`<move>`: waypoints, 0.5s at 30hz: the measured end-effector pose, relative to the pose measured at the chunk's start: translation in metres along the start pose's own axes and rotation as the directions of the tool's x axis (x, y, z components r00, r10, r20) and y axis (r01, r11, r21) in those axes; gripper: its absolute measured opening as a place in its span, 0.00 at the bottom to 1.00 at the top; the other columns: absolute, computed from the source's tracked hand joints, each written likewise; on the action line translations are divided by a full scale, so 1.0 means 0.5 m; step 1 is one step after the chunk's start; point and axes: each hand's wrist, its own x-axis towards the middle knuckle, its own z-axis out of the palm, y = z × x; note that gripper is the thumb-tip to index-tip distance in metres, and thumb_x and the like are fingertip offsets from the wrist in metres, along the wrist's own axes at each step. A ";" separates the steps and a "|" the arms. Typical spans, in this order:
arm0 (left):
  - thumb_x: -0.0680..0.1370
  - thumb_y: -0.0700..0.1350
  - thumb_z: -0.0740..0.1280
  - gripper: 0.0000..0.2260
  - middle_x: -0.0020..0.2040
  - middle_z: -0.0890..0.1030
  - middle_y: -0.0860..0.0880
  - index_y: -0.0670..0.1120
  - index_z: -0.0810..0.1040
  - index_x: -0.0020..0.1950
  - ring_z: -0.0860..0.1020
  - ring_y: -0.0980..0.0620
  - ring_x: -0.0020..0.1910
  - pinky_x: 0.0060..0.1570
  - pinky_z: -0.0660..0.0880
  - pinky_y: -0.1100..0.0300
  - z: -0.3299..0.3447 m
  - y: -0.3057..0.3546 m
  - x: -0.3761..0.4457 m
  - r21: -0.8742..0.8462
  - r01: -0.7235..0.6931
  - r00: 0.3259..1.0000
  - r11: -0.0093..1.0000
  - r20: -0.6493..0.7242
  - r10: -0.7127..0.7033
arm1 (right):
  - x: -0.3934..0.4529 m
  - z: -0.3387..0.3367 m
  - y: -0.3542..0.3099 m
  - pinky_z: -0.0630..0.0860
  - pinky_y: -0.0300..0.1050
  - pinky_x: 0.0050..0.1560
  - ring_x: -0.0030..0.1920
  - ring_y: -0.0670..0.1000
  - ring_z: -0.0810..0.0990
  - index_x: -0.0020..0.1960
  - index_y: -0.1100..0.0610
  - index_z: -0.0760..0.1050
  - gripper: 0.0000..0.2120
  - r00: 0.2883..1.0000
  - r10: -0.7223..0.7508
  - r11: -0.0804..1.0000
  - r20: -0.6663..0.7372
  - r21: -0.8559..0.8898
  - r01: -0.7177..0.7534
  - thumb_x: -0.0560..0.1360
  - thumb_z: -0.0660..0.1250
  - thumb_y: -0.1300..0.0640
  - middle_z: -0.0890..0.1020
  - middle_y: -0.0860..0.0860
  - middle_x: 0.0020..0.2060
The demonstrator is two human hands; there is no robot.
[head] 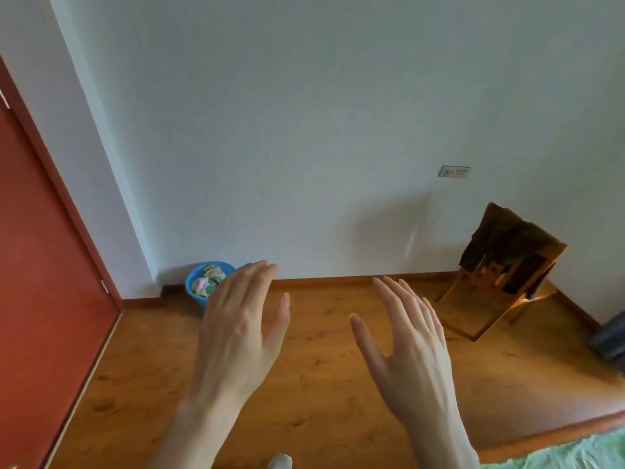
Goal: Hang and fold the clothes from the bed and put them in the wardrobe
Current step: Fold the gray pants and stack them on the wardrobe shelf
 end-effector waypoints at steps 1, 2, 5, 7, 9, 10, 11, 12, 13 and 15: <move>0.85 0.55 0.60 0.21 0.70 0.78 0.48 0.45 0.75 0.74 0.76 0.50 0.70 0.68 0.77 0.48 0.030 -0.008 0.032 -0.008 -0.012 1.000 1.000 0.013 0.012 | 0.026 0.013 0.020 0.59 0.52 0.77 0.77 0.50 0.70 0.76 0.48 0.71 0.29 1.000 0.017 1.000 -0.015 -0.009 -0.017 0.81 0.60 0.33 0.75 0.47 0.74; 0.85 0.55 0.60 0.21 0.70 0.78 0.48 0.45 0.76 0.74 0.76 0.50 0.71 0.68 0.76 0.48 0.060 -0.014 0.064 -0.014 -0.029 0.999 0.999 0.030 0.030 | 0.052 0.026 0.041 0.59 0.53 0.77 0.77 0.50 0.70 0.76 0.49 0.72 0.29 0.999 0.033 0.999 -0.035 -0.017 -0.034 0.81 0.61 0.34 0.75 0.47 0.74; 0.85 0.55 0.61 0.21 0.71 0.78 0.48 0.45 0.76 0.74 0.75 0.50 0.71 0.69 0.76 0.49 0.152 -0.021 0.159 -0.030 -0.110 0.988 0.993 0.101 0.113 | 0.130 0.060 0.102 0.61 0.56 0.77 0.77 0.53 0.70 0.75 0.51 0.73 0.30 0.987 0.110 0.993 -0.117 -0.037 -0.115 0.80 0.61 0.35 0.76 0.49 0.74; 0.85 0.55 0.60 0.22 0.71 0.78 0.49 0.46 0.75 0.74 0.75 0.50 0.72 0.69 0.75 0.50 0.211 -0.021 0.228 -0.046 -0.158 0.976 0.986 0.144 0.163 | 0.179 0.085 0.143 0.61 0.58 0.78 0.78 0.53 0.68 0.75 0.51 0.73 0.30 0.974 0.172 0.982 -0.147 -0.051 -0.181 0.80 0.61 0.35 0.75 0.50 0.74; 0.85 0.56 0.59 0.22 0.71 0.77 0.49 0.46 0.75 0.74 0.74 0.51 0.71 0.69 0.75 0.51 0.268 -0.017 0.297 -0.061 -0.187 0.965 0.980 0.177 0.195 | 0.230 0.108 0.182 0.61 0.59 0.79 0.79 0.53 0.67 0.76 0.52 0.72 0.30 0.960 0.236 0.967 -0.149 -0.059 -0.247 0.81 0.60 0.35 0.74 0.50 0.75; 0.85 0.56 0.59 0.22 0.71 0.77 0.49 0.46 0.75 0.74 0.74 0.51 0.71 0.69 0.75 0.52 0.294 -0.014 0.328 -0.070 -0.211 0.958 0.975 0.186 0.220 | 0.255 0.120 0.200 0.61 0.60 0.79 0.79 0.53 0.67 0.76 0.52 0.72 0.31 0.953 0.259 0.961 -0.160 -0.059 -0.271 0.81 0.60 0.35 0.74 0.50 0.75; 0.86 0.56 0.59 0.21 0.71 0.77 0.49 0.46 0.75 0.74 0.74 0.51 0.71 0.70 0.74 0.53 0.320 -0.011 0.357 -0.081 -0.236 0.950 0.968 0.191 0.248 | 0.279 0.132 0.215 0.61 0.60 0.78 0.79 0.53 0.67 0.76 0.52 0.72 0.31 0.946 0.277 0.955 -0.172 -0.063 -0.291 0.80 0.60 0.35 0.74 0.50 0.75; 0.86 0.56 0.58 0.21 0.71 0.77 0.49 0.46 0.75 0.74 0.74 0.51 0.71 0.70 0.73 0.54 0.345 -0.006 0.383 -0.094 -0.258 0.942 0.961 0.195 0.272 | 0.301 0.142 0.231 0.62 0.61 0.78 0.78 0.54 0.68 0.76 0.52 0.72 0.31 0.940 0.287 0.950 -0.183 -0.072 -0.304 0.80 0.60 0.35 0.74 0.51 0.75; 0.86 0.57 0.58 0.22 0.71 0.77 0.49 0.47 0.75 0.74 0.74 0.52 0.71 0.70 0.72 0.56 0.371 0.000 0.407 -0.105 -0.276 0.936 0.955 0.198 0.292 | 0.324 0.151 0.247 0.62 0.62 0.78 0.78 0.54 0.68 0.76 0.52 0.72 0.31 0.937 0.292 0.946 -0.192 -0.083 -0.312 0.80 0.60 0.35 0.74 0.51 0.75; 0.86 0.58 0.56 0.23 0.71 0.78 0.49 0.47 0.75 0.74 0.75 0.51 0.71 0.70 0.69 0.58 0.411 0.016 0.443 -0.125 -0.299 0.928 0.946 0.194 0.319 | 0.355 0.156 0.278 0.63 0.63 0.77 0.78 0.55 0.68 0.76 0.53 0.72 0.31 0.934 0.287 0.942 -0.211 -0.112 -0.315 0.80 0.61 0.36 0.74 0.52 0.75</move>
